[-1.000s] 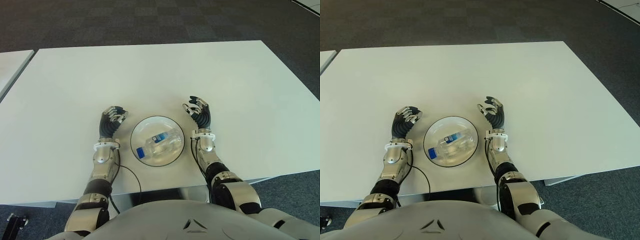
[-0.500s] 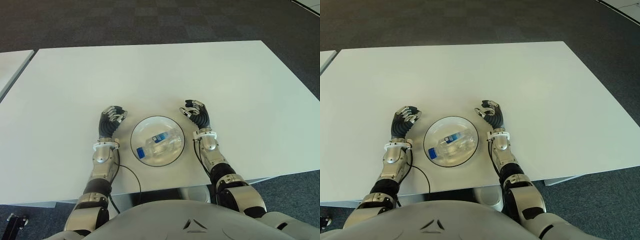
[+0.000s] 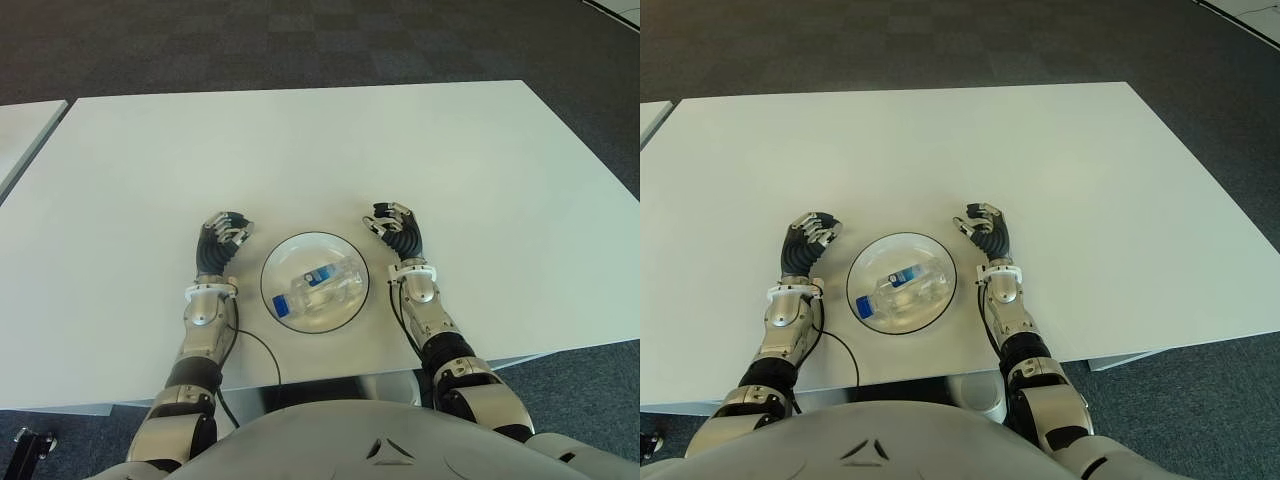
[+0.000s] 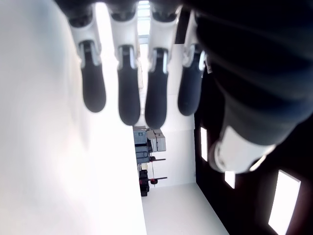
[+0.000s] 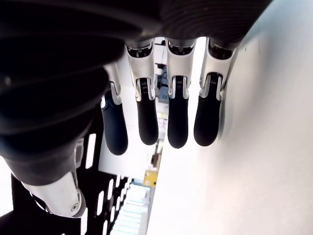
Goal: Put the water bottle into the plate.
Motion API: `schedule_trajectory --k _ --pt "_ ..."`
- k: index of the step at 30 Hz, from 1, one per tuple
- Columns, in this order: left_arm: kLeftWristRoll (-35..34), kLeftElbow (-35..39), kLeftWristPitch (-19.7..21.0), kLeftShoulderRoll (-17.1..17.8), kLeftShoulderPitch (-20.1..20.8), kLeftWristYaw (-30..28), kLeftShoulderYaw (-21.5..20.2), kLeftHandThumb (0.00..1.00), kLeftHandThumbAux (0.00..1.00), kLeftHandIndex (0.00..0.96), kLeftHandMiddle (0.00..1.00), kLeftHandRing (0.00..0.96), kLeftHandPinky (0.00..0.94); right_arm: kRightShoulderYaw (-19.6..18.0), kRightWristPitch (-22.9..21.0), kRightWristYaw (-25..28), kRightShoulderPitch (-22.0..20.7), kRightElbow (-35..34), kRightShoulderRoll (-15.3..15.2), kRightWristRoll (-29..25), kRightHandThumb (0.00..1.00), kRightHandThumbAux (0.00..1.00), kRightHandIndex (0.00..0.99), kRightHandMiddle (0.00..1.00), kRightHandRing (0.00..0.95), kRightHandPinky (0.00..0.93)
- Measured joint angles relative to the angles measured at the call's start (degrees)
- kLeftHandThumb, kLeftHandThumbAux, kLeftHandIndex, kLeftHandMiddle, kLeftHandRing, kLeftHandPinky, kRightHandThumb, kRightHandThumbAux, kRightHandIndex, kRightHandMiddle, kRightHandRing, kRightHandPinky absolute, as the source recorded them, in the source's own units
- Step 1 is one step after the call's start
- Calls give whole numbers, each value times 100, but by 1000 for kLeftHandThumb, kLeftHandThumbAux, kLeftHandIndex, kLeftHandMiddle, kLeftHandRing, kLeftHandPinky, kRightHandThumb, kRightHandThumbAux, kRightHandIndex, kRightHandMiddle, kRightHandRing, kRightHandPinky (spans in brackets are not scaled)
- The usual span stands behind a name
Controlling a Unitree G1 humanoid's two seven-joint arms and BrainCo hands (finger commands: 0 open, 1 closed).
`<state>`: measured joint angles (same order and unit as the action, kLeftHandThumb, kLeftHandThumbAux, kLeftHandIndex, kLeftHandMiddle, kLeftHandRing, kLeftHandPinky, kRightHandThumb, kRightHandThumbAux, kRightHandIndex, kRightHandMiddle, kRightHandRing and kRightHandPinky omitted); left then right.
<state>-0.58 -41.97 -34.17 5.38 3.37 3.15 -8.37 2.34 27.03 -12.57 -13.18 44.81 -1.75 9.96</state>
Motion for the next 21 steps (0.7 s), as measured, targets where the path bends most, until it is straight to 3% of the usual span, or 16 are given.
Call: schedule_trajectory --k 9,21 --pt "-21 14 71 14 6 -9 -6 707 715 429 456 434 430 -48 302 -228 76 20 74 -15 707 727 436 726 730 748" --pt "-59 43 147 32 -7 -8 -29 708 716 429 454 440 427 -240 1386 -963 -179 838 209 -14 706 727 437 752 759 775"
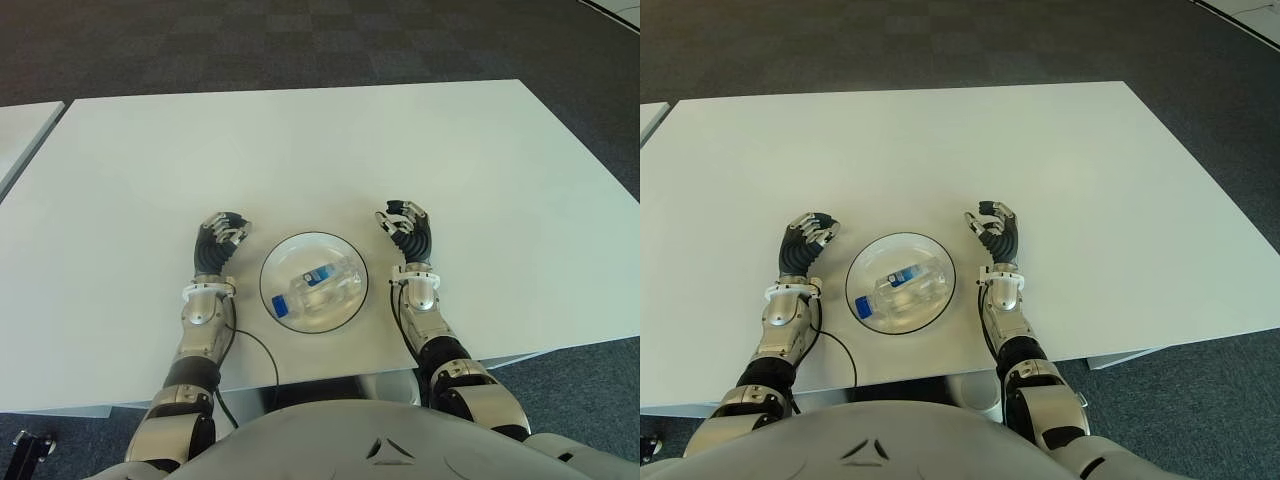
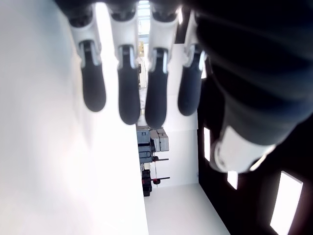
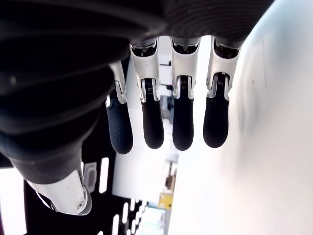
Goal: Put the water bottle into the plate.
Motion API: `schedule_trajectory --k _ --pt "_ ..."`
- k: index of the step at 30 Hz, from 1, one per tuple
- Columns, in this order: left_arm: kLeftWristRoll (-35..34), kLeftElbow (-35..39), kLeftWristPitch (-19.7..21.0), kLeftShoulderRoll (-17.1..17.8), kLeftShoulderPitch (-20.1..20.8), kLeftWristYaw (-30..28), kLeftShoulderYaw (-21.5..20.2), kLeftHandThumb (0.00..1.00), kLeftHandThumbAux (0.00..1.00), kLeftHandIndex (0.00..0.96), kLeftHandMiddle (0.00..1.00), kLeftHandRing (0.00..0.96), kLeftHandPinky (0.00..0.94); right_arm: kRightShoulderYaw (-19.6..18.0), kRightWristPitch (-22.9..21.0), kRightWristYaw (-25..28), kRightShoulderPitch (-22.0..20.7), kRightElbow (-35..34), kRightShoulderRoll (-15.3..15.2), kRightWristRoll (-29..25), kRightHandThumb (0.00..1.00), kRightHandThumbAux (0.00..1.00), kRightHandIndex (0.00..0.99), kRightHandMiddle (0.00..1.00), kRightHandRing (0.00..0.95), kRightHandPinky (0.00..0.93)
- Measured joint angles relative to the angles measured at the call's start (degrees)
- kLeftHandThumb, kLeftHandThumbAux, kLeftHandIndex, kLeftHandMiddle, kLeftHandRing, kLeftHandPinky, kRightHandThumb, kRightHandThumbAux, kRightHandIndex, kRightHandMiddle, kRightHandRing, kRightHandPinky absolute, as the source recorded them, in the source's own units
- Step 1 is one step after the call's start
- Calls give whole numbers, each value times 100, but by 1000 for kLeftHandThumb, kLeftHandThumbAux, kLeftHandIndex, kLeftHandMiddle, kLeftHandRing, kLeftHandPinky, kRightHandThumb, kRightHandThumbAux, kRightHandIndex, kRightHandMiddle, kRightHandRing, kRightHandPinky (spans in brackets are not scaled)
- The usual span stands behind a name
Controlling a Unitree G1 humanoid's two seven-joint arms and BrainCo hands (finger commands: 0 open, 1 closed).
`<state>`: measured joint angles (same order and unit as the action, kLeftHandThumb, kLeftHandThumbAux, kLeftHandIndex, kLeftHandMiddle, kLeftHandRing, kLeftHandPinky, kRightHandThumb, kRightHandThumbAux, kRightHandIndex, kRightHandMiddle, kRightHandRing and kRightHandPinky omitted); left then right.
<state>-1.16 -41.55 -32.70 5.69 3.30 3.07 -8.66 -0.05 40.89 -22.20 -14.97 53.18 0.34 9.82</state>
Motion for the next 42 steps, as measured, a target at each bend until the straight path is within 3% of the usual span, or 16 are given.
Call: schedule_trajectory --k 11,19,30,42 --pt "-4 24 77 13 -11 0 1 708 715 429 451 432 429 -117 649 -776 -363 691 103 23 706 727 438 767 769 773" --pt "-4 76 93 14 -46 0 2 709 716 428 450 434 420 -122 841 -1186 -490 917 159 29 705 726 439 772 772 770" --pt "-4 80 103 14 -46 0 1 709 718 428 447 430 420 -155 865 -1179 -557 1050 232 -11 704 726 438 771 770 779" --pt "-12 85 90 13 -52 -1 2 709 717 429 454 437 421 -121 814 -767 -586 1106 180 -10 704 728 437 755 765 786"
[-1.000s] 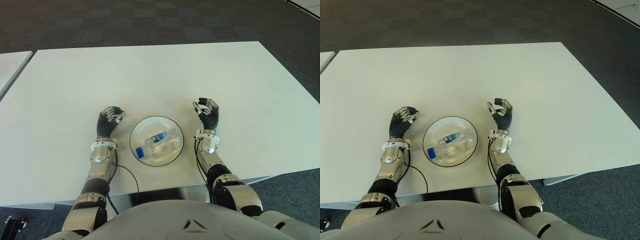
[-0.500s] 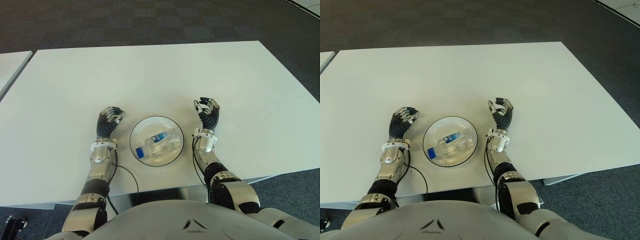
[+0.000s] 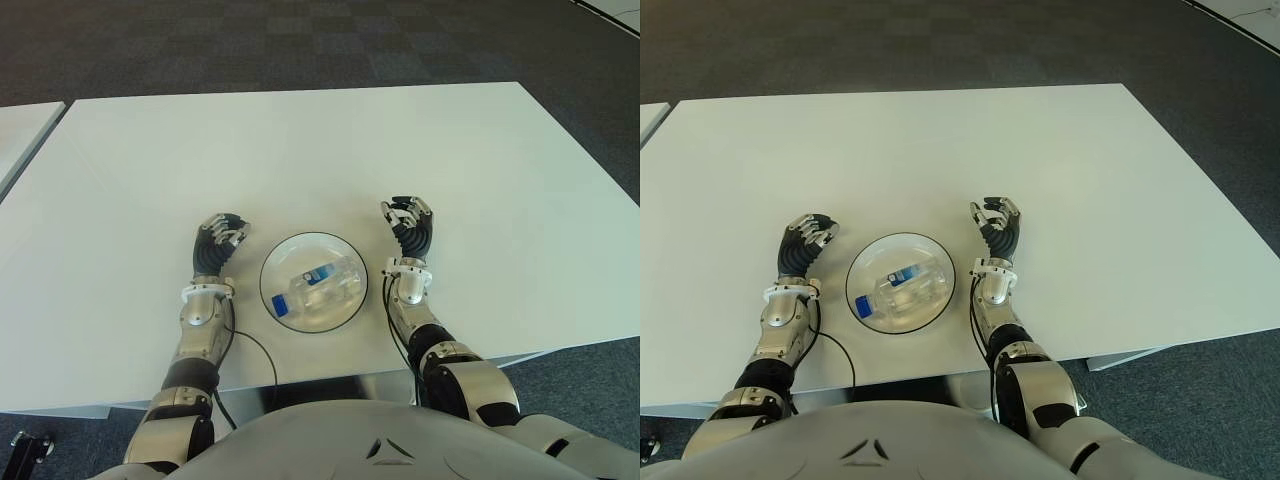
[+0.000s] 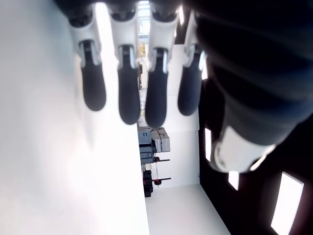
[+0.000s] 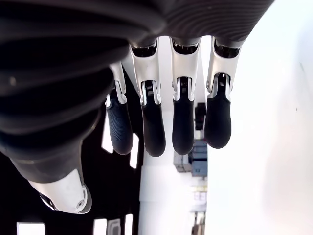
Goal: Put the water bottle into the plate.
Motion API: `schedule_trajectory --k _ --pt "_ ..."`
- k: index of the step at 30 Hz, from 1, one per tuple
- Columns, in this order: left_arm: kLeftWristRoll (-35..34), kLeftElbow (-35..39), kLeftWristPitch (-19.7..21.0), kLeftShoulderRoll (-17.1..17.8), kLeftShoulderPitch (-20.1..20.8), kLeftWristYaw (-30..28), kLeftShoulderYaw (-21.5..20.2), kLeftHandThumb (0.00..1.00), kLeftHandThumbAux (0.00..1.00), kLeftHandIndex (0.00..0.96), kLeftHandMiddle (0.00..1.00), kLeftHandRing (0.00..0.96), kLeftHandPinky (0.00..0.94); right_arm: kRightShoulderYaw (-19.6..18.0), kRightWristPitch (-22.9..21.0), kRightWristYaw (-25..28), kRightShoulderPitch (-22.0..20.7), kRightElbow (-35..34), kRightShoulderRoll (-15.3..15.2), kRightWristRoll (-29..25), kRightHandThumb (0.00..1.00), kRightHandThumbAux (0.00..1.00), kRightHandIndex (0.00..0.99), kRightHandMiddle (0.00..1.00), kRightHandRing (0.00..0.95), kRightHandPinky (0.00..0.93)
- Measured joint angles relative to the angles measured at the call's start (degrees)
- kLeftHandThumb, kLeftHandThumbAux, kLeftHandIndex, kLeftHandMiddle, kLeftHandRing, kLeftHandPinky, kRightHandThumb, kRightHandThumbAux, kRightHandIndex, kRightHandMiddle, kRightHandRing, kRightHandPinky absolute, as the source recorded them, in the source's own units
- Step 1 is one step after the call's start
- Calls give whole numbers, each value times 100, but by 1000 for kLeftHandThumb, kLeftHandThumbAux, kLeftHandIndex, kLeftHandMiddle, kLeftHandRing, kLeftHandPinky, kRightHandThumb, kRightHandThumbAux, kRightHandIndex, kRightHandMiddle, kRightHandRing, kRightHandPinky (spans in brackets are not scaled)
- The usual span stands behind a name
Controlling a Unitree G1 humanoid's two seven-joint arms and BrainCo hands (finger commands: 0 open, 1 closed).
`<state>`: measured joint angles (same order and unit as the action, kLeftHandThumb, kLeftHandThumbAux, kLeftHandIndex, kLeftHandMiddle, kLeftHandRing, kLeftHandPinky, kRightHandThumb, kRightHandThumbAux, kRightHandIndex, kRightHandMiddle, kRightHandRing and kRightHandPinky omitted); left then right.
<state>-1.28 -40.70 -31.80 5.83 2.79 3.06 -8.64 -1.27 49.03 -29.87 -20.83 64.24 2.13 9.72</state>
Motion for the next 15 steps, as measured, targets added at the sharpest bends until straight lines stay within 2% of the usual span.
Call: schedule_trajectory --k 7,15 --pt "-1 12 -3 0 -13 -3 0 708 718 428 449 432 415 -3 0 172 0 1 -9 -10 705 728 437 754 768 779" --pt "2 31 69 -4 -3 6 0 708 717 428 445 423 407 8 -311 917 -2 -5 -72 -101 703 730 435 737 754 743"
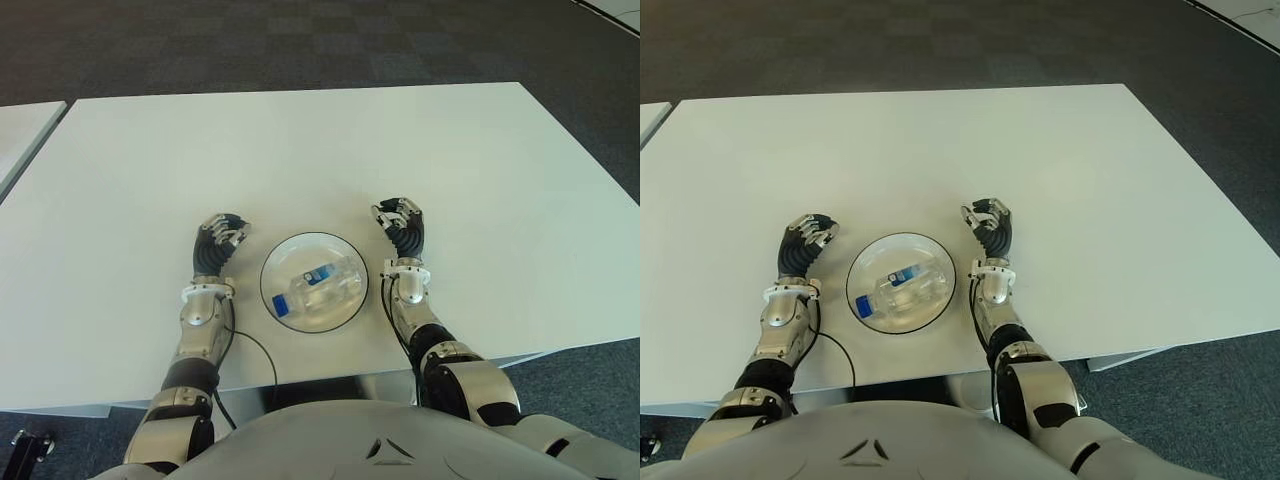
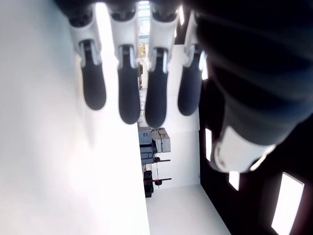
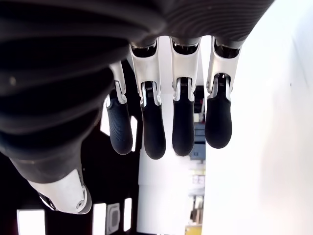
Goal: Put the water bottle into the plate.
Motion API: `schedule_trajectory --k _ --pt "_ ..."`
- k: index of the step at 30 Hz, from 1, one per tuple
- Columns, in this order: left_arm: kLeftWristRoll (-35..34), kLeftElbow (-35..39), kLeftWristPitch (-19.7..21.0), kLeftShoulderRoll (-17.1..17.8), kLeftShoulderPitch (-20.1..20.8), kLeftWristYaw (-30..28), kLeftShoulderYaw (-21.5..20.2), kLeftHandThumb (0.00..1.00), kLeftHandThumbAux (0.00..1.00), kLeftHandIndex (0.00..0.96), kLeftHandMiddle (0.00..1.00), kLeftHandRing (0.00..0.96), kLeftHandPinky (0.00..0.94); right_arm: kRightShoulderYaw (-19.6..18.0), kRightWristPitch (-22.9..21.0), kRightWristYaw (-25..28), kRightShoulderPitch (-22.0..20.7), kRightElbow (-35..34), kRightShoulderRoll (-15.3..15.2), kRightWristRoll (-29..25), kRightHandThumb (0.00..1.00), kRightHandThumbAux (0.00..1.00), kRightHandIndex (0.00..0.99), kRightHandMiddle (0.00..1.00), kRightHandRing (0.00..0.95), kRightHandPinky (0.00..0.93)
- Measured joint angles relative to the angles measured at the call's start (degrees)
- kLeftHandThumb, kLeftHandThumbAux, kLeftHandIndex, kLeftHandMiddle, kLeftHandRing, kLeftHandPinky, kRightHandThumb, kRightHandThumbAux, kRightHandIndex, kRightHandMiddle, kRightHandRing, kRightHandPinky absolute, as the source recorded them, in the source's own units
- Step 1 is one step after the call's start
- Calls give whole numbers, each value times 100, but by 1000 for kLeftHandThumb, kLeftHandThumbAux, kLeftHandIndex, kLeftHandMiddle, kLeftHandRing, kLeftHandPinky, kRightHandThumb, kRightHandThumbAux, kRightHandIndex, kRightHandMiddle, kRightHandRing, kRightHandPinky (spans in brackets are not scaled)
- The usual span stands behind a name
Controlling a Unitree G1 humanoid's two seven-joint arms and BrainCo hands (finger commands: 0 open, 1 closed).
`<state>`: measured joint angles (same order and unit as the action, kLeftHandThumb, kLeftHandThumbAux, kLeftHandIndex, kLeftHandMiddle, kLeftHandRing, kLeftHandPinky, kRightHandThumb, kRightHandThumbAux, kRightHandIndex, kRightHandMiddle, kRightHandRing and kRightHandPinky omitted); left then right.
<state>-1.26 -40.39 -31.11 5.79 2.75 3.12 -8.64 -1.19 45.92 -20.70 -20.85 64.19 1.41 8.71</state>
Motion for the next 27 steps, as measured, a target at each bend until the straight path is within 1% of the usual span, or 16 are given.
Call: schedule_trajectory --k 3,9,27 --pt "4 4 8 -4 4 25 0 708 717 428 446 422 411 9 -39 173 3 -19 -34 2 702 731 435 728 744 731" --pt "6 33 28 -7 -8 33 0 708 717 428 450 423 420 3 -75 346 14 -50 -70 -4 700 732 434 714 728 723" --pt "4 99 55 -25 -50 74 -5 709 717 428 452 427 424 -55 -115 561 20 -78 -170 -54 700 732 434 699 714 709"
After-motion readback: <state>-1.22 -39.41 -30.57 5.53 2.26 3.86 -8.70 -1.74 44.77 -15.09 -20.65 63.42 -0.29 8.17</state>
